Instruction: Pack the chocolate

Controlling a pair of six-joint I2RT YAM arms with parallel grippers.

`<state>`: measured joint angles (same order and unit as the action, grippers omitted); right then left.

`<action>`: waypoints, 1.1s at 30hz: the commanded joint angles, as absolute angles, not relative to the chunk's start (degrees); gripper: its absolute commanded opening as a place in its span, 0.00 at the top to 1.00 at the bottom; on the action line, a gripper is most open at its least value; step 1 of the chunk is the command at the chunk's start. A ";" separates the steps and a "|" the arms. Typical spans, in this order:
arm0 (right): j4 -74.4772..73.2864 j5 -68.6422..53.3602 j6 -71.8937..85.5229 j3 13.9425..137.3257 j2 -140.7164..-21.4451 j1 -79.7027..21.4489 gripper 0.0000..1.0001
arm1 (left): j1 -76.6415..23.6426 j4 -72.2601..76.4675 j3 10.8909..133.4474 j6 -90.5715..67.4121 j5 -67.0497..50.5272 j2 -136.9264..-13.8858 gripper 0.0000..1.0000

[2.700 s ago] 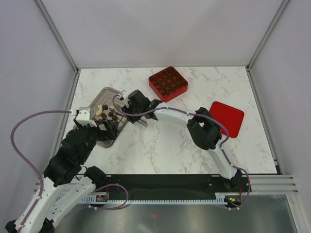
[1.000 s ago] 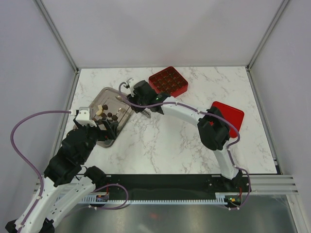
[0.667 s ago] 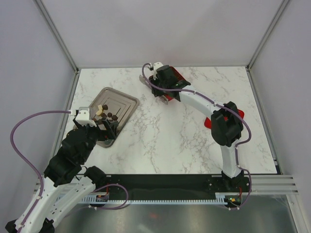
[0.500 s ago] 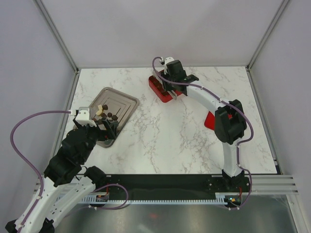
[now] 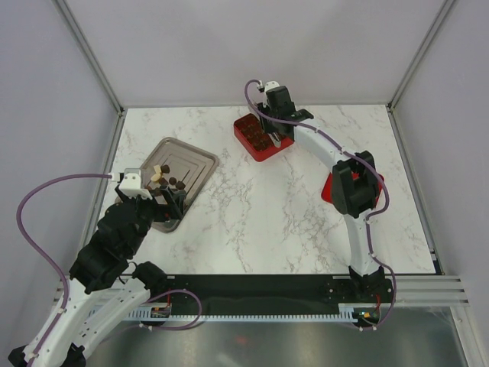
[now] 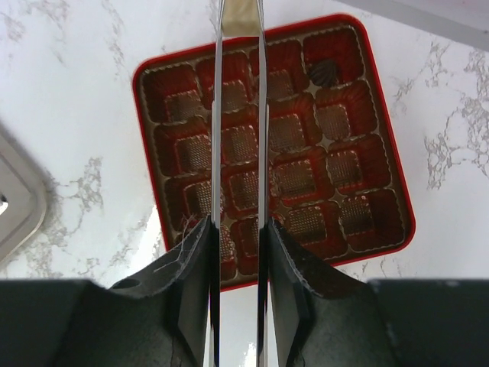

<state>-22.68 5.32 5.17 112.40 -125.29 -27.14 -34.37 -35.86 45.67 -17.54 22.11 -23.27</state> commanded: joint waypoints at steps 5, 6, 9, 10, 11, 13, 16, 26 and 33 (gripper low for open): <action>-22.59 6.77 5.62 113.65 -127.18 -25.84 0.61 | -34.28 -33.57 45.70 -15.82 23.29 -24.35 0.00; -22.59 6.77 5.62 113.38 -127.18 -25.75 0.61 | -34.28 -33.57 45.70 -15.82 23.29 -24.43 0.00; -22.50 6.77 5.97 112.59 -127.44 -25.40 0.61 | -34.28 -33.66 45.62 -15.73 23.29 -24.43 0.00; -22.41 6.59 5.98 112.33 -127.35 -25.31 0.60 | -34.28 -33.58 45.62 -15.73 23.29 -24.43 0.00; -22.41 6.50 6.06 112.15 -127.35 -25.23 0.61 | -34.28 -33.57 45.62 -15.73 23.29 -24.43 0.00; -22.15 6.50 6.15 111.54 -127.18 -25.22 0.60 | -34.28 -33.49 45.70 -15.73 23.29 -24.52 0.00; -21.97 5.98 6.50 110.83 -126.92 -25.22 0.60 | -34.28 -33.57 45.79 -15.73 23.20 -24.78 0.00; -20.22 5.89 7.47 107.23 -124.63 -25.22 0.60 | -34.28 -33.49 45.70 -15.82 23.20 -24.96 0.00; -20.04 5.63 7.73 106.61 -123.93 -25.22 0.58 | -34.28 -33.57 45.70 -15.91 23.20 -24.87 0.00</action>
